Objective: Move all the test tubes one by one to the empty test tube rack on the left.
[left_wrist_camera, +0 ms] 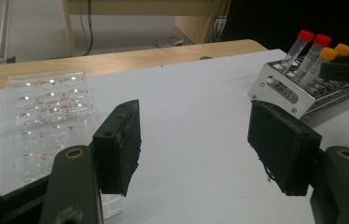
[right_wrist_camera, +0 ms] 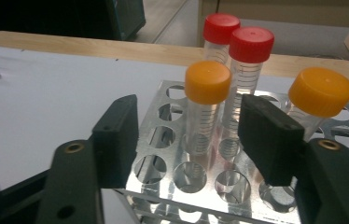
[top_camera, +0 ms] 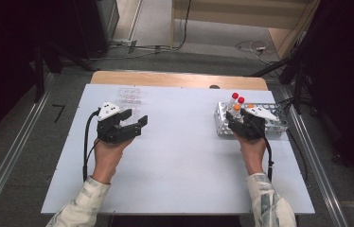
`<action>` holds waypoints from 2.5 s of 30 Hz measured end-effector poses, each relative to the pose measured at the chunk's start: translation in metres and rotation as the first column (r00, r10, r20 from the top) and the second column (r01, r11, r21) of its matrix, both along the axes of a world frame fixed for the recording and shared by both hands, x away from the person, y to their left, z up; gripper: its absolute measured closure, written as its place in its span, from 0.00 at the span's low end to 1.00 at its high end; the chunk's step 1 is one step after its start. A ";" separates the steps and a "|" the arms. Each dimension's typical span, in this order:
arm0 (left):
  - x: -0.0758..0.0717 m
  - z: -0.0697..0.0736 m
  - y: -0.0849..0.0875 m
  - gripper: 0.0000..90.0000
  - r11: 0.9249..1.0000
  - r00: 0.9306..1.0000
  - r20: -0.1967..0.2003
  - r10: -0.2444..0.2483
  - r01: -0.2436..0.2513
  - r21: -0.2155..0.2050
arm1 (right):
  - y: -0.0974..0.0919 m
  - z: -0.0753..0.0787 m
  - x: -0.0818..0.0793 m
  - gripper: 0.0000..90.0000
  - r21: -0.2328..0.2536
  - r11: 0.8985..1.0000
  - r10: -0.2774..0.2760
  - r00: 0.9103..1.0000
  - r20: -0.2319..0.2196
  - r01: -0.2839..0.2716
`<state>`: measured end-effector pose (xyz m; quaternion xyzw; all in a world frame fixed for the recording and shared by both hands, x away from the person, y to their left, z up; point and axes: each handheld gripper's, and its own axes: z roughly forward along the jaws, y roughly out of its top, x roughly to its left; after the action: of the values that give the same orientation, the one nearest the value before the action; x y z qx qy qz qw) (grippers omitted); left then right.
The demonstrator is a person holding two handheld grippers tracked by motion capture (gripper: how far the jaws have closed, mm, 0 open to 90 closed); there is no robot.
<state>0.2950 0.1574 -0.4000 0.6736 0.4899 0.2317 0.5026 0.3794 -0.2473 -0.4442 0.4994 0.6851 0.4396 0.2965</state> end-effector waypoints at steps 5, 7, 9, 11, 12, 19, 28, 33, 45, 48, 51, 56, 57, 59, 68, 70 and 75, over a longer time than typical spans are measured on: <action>-0.001 0.000 0.000 0.39 1.000 1.000 0.006 0.002 -0.002 0.003 | -0.002 -0.007 0.006 0.57 -0.011 1.000 -0.014 1.000 -0.017 0.014; -0.002 0.001 0.000 0.40 1.000 1.000 0.008 0.004 -0.004 0.001 | -0.002 -0.008 0.007 0.61 -0.012 1.000 -0.014 1.000 -0.016 0.014; -0.002 0.001 0.000 0.40 1.000 1.000 0.013 0.006 -0.006 0.001 | -0.001 -0.009 0.008 0.65 -0.016 1.000 -0.014 1.000 -0.011 0.014; -0.002 0.001 0.000 0.40 1.000 1.000 0.014 0.008 -0.008 0.002 | 0.001 -0.010 0.008 0.67 -0.022 1.000 -0.020 1.000 -0.010 0.020; -0.002 0.001 0.001 0.40 1.000 1.000 0.014 0.007 -0.007 0.000 | 0.001 -0.011 0.009 0.69 -0.022 1.000 -0.021 1.000 -0.009 0.021; -0.003 0.001 0.001 0.41 1.000 0.999 0.028 0.019 -0.019 0.002 | 0.002 -0.015 0.011 0.78 -0.029 0.999 -0.026 1.000 -0.012 0.026; -0.001 -0.001 -0.002 0.36 1.000 1.000 0.019 -0.005 0.005 0.006 | -0.001 0.001 0.006 0.78 -0.008 1.000 -0.019 0.999 0.043 0.020; -0.001 -0.001 -0.004 0.35 1.000 1.000 0.018 -0.011 0.011 0.013 | -0.003 0.017 -0.002 0.79 0.013 1.000 -0.014 0.996 0.091 0.013; -0.001 -0.001 -0.005 0.34 1.000 1.000 0.018 -0.006 0.006 0.019 | -0.003 0.042 -0.018 0.79 0.050 0.999 0.009 0.989 0.150 -0.016; -0.002 -0.001 -0.004 0.34 1.000 1.000 0.018 -0.006 0.006 0.020 | 0.000 0.043 -0.021 0.79 0.057 0.998 0.026 0.989 0.145 -0.034; -0.003 0.000 -0.005 0.34 1.000 1.000 0.023 -0.005 0.005 0.017 | 0.004 0.045 -0.024 0.79 0.054 0.997 0.050 0.988 0.149 -0.058; -0.004 0.000 -0.007 0.34 1.000 1.000 0.021 -0.010 0.009 0.015 | 0.016 0.048 -0.031 0.79 0.046 0.993 0.105 0.985 0.135 -0.112; -0.004 0.000 -0.007 0.34 1.000 1.000 0.020 -0.012 0.012 0.018 | 0.018 0.048 -0.032 0.79 0.041 0.991 0.118 0.983 0.139 -0.125; -0.004 0.000 -0.008 0.34 1.000 1.000 0.022 -0.016 0.016 0.017 | 0.024 0.048 -0.034 0.79 0.039 0.989 0.139 0.982 0.131 -0.145; -0.005 0.000 -0.010 0.34 1.000 1.000 0.019 -0.017 0.017 0.020 | 0.056 0.038 -0.045 0.79 -0.009 0.967 0.253 0.962 0.103 -0.254; -0.005 0.000 -0.011 0.34 1.000 1.000 0.021 -0.023 0.023 0.021 | 0.065 0.035 -0.049 0.79 -0.021 0.960 0.279 0.955 0.096 -0.278; -0.006 -0.001 -0.016 0.34 0.999 0.999 0.020 -0.037 0.036 0.029 | 0.085 0.028 -0.055 0.79 -0.032 0.939 0.344 0.936 0.074 -0.343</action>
<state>0.2888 0.1411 -0.4006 0.6872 0.4691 0.2364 0.5018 0.3239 -0.1624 -0.4157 0.3517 0.7536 0.4976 0.2467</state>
